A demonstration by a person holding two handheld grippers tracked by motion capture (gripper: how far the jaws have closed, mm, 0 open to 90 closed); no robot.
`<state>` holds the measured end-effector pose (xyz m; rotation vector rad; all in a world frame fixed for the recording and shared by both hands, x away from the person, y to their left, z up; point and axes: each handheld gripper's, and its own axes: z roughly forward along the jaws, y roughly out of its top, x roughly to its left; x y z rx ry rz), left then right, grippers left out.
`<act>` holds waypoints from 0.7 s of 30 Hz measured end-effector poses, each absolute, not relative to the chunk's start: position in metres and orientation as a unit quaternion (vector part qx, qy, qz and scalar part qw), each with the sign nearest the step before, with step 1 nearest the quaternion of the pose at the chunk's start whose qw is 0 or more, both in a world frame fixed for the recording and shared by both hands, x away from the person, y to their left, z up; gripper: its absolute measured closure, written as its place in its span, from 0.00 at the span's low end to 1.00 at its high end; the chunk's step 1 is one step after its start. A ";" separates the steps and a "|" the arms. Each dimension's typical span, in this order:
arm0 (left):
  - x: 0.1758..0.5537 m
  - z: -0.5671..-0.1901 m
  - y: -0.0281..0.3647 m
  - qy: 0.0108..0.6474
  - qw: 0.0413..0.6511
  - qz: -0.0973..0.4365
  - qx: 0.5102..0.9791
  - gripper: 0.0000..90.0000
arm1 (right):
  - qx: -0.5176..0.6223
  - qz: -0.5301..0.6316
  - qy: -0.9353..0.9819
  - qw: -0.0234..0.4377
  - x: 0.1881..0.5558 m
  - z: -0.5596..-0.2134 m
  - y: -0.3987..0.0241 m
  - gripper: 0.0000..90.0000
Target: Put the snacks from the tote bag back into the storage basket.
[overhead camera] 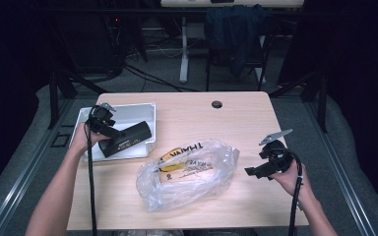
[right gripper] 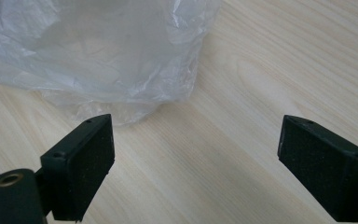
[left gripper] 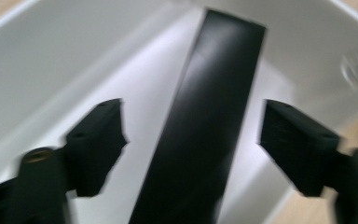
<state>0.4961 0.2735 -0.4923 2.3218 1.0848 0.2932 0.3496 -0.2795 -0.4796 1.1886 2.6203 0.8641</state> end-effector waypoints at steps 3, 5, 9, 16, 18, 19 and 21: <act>0.499 -0.494 0.265 0.416 0.280 0.129 0.856 0.43 | 0.395 0.288 0.870 0.071 0.349 -0.481 -0.278 0.11; 0.502 -0.497 0.258 0.439 0.282 0.136 0.842 0.48 | 0.392 0.290 0.870 0.071 0.349 -0.481 -0.277 0.11; 0.506 -0.503 0.247 0.469 0.277 0.153 0.824 0.57 | 0.391 0.286 0.872 0.067 0.351 -0.484 -0.275 0.11; 0.512 -0.509 0.236 0.505 0.279 0.185 0.796 0.83 | 0.387 0.282 0.875 0.069 0.351 -0.486 -0.272 0.12; 0.514 -0.510 0.236 0.521 0.281 0.187 0.784 0.88 | 0.387 0.284 0.874 0.074 0.350 -0.486 -0.272 0.12; 0.515 -0.511 0.236 0.524 0.282 0.188 0.781 0.90 | 0.385 0.282 0.876 0.072 0.350 -0.486 -0.272 0.12; 0.517 -0.513 0.236 0.528 0.277 0.188 0.780 0.92 | 0.382 0.279 0.878 0.071 0.350 -0.486 -0.271 0.12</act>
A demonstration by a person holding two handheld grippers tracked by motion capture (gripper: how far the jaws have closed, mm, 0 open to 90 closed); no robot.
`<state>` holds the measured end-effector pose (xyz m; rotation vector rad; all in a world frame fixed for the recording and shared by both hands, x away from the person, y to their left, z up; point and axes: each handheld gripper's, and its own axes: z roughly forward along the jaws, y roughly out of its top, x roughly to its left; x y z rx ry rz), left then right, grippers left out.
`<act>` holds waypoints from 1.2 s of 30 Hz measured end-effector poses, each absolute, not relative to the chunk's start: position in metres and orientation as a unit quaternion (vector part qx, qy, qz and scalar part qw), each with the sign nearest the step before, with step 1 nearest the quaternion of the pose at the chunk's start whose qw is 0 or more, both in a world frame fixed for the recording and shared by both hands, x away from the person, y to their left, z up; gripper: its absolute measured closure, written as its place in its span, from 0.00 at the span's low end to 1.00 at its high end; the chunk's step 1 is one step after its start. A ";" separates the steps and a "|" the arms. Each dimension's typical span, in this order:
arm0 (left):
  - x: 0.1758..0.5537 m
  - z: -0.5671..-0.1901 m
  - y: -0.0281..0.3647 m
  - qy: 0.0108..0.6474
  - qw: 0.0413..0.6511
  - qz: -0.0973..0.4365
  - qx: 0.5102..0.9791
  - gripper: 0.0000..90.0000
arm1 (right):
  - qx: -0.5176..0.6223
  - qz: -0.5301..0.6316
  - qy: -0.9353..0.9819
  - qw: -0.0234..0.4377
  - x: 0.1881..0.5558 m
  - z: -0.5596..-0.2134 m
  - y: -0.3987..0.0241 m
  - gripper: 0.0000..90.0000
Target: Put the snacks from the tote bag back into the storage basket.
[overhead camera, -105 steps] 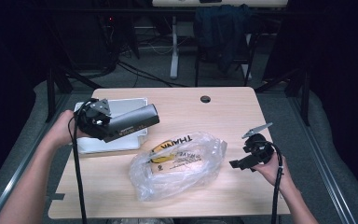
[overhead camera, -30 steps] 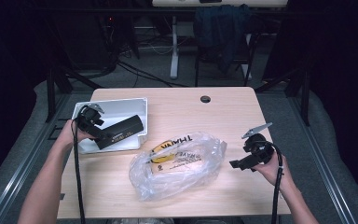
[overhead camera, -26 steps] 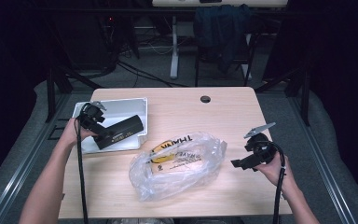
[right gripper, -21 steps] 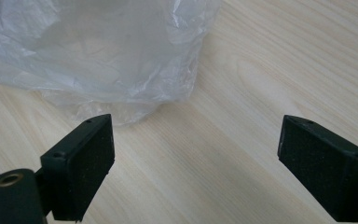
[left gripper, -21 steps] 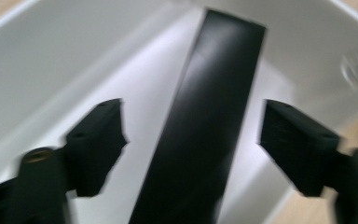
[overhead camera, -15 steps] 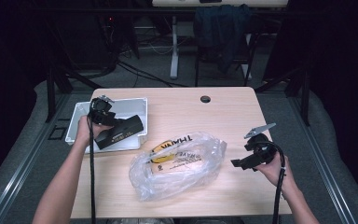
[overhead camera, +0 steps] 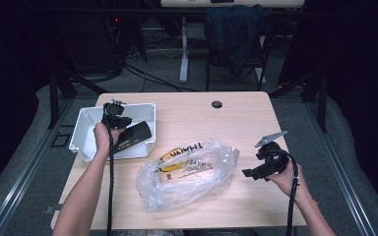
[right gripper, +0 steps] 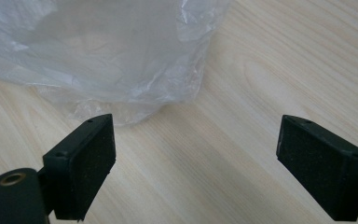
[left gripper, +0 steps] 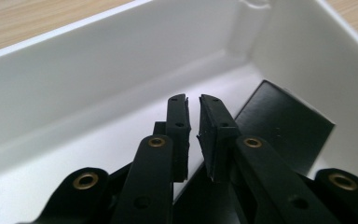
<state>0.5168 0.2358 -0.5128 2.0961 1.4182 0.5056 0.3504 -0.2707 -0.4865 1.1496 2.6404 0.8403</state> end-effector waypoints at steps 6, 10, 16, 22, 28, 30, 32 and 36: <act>0.520 -0.519 0.232 0.529 0.257 0.162 0.792 0.96 | 0.376 0.275 0.882 0.074 0.350 -0.487 -0.269 0.13; 0.519 -0.519 0.230 0.522 0.251 0.145 0.802 0.95 | 0.377 0.275 0.881 0.074 0.350 -0.488 -0.268 0.13; 0.518 -0.521 0.229 0.513 0.247 0.127 0.812 0.95 | 0.376 0.275 0.882 0.074 0.350 -0.488 -0.268 0.13; 0.516 -0.523 0.227 0.502 0.240 0.124 0.822 0.95 | 0.377 0.279 0.880 0.071 0.350 -0.488 -0.268 0.13; 0.516 -0.524 0.225 0.494 0.235 0.118 0.829 0.95 | 0.377 0.278 0.881 0.069 0.350 -0.488 -0.268 0.13; 0.516 -0.523 0.224 0.493 0.228 0.120 0.831 0.94 | 0.377 0.279 0.880 0.070 0.350 -0.488 -0.267 0.13; 0.516 -0.523 0.223 0.489 0.226 0.125 0.834 0.94 | 0.375 0.276 0.882 0.073 0.350 -0.487 -0.268 0.13; 0.516 -0.519 0.222 0.483 0.228 0.135 0.835 0.89 | 0.380 0.280 0.878 0.076 0.349 -0.487 -0.269 0.13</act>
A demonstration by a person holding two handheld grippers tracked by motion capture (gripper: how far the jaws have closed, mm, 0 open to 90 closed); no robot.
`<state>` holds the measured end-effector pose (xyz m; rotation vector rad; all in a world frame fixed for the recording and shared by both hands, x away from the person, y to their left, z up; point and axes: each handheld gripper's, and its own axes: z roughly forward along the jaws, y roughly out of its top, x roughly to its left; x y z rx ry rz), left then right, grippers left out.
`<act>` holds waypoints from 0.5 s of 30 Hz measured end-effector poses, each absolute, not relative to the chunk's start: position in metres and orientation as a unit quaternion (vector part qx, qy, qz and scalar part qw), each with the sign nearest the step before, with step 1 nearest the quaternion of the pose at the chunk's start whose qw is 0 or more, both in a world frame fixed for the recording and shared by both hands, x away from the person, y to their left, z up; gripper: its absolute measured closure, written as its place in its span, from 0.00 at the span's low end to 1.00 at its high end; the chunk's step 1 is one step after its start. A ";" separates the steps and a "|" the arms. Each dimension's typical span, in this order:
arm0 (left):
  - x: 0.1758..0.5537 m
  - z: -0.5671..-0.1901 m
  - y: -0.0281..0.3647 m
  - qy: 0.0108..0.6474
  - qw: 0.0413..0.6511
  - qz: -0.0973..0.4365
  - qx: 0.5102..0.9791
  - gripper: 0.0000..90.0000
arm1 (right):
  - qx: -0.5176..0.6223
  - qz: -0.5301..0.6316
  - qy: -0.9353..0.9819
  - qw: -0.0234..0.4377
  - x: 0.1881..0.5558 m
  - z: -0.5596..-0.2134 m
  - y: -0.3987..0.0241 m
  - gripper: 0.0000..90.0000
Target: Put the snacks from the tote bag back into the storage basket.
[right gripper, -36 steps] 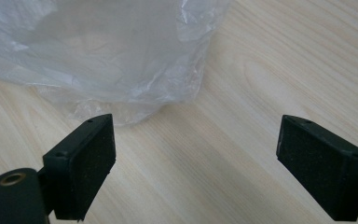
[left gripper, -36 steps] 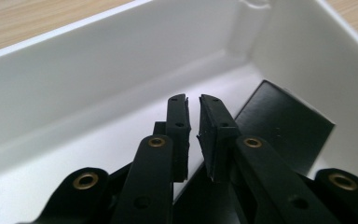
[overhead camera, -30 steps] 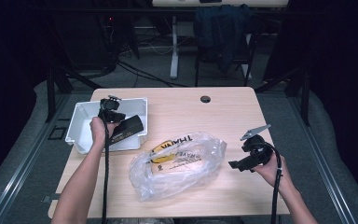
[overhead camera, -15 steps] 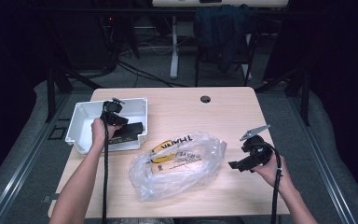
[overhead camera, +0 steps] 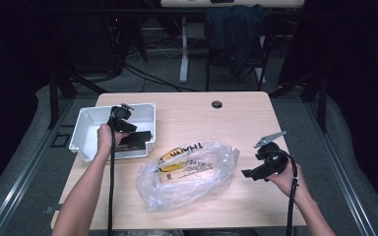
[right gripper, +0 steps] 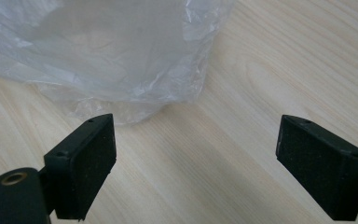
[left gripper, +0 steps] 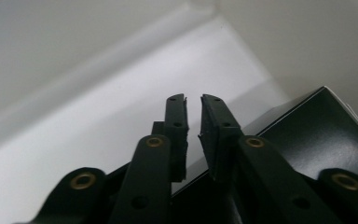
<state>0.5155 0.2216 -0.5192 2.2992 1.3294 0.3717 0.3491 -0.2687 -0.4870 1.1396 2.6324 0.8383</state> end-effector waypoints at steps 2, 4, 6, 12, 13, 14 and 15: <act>0.515 -0.517 0.221 0.480 0.228 0.134 0.837 0.82 | 0.380 0.278 0.879 0.077 0.349 -0.487 -0.269 0.13; 0.514 -0.514 0.220 0.475 0.213 0.147 0.841 0.66 | 0.379 0.278 0.879 0.077 0.349 -0.487 -0.269 0.13; 0.511 -0.509 0.220 0.471 0.212 0.156 0.842 0.57 | 0.378 0.278 0.880 0.077 0.349 -0.486 -0.269 0.13; 0.499 -0.490 0.220 0.448 0.220 0.163 0.851 0.36 | 0.377 0.277 0.880 0.080 0.348 -0.485 -0.269 0.14; 0.496 -0.486 0.220 0.446 0.220 0.165 0.852 0.34 | 0.376 0.278 0.881 0.081 0.348 -0.485 -0.270 0.14; 0.494 -0.483 0.221 0.444 0.222 0.166 0.852 0.29 | 0.376 0.278 0.880 0.082 0.348 -0.485 -0.270 0.14; 0.490 -0.478 0.222 0.440 0.225 0.165 0.853 0.27 | 0.375 0.277 0.881 0.083 0.348 -0.485 -0.270 0.14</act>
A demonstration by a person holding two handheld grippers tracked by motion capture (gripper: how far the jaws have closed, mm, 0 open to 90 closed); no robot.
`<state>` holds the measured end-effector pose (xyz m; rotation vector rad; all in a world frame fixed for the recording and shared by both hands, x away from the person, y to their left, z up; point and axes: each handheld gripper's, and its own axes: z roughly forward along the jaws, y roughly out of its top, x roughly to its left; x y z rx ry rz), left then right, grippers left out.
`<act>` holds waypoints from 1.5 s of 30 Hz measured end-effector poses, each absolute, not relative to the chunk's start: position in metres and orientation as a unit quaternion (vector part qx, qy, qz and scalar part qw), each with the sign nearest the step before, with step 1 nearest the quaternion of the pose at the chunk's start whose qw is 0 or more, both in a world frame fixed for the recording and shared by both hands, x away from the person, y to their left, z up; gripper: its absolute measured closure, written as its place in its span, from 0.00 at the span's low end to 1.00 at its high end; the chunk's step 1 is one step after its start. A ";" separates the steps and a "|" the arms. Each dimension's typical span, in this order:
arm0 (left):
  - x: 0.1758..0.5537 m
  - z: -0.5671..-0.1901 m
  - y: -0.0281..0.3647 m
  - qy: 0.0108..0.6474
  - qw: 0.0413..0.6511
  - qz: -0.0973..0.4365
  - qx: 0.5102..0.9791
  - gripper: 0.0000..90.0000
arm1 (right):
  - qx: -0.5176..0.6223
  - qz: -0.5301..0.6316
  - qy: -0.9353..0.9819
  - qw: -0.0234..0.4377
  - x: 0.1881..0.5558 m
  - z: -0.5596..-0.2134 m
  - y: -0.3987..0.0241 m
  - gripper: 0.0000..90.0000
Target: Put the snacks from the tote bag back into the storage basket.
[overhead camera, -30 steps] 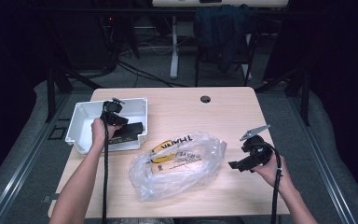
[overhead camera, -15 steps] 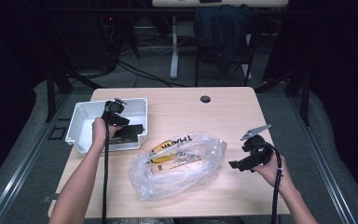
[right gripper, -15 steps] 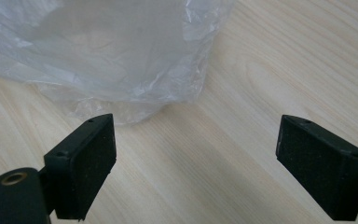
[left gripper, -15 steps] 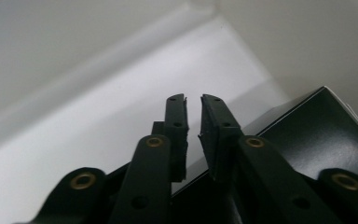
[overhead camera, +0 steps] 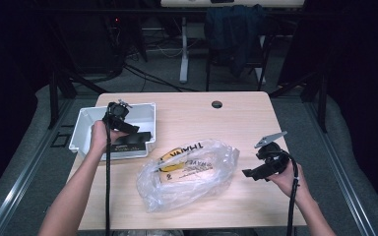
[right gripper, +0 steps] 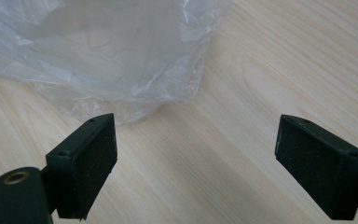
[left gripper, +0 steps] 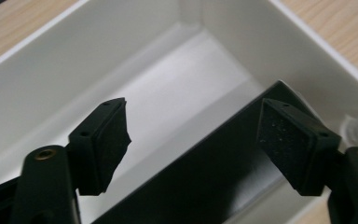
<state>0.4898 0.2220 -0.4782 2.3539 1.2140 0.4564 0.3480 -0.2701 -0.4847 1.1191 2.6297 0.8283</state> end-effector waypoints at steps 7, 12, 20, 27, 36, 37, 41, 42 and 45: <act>0.462 -0.452 0.223 0.431 0.235 0.183 0.852 0.18 | 0.377 0.278 0.880 0.081 0.348 -0.485 -0.271 0.14; 0.431 -0.436 0.222 0.411 0.268 0.186 0.851 0.17 | 0.380 0.277 0.879 0.083 0.347 -0.484 -0.271 0.13; 0.384 -0.433 0.227 0.388 0.261 0.198 0.862 0.15 | 0.382 0.279 0.877 0.081 0.348 -0.484 -0.273 0.13; 0.345 -0.442 0.227 0.381 0.262 0.198 0.864 0.15 | 0.381 0.277 0.878 0.081 0.346 -0.483 -0.272 0.13; 0.279 -0.451 0.209 0.341 0.235 0.202 0.888 0.15 | 0.382 0.271 0.880 0.078 0.347 -0.486 -0.271 0.11; 0.274 -0.452 0.207 0.334 0.224 0.210 0.891 0.15 | 0.384 0.271 0.879 0.079 0.347 -0.486 -0.271 0.10; 0.257 -0.462 0.205 0.340 0.231 0.204 0.888 0.14 | 0.388 0.260 0.881 0.073 0.347 -0.489 -0.270 0.07; 0.255 -0.465 0.205 0.340 0.231 0.206 0.888 0.14 | 0.388 0.261 0.881 0.071 0.347 -0.490 -0.270 0.06; 0.250 -0.476 0.203 0.340 0.225 0.206 0.890 0.14 | 0.390 0.259 0.881 0.073 0.347 -0.491 -0.269 0.05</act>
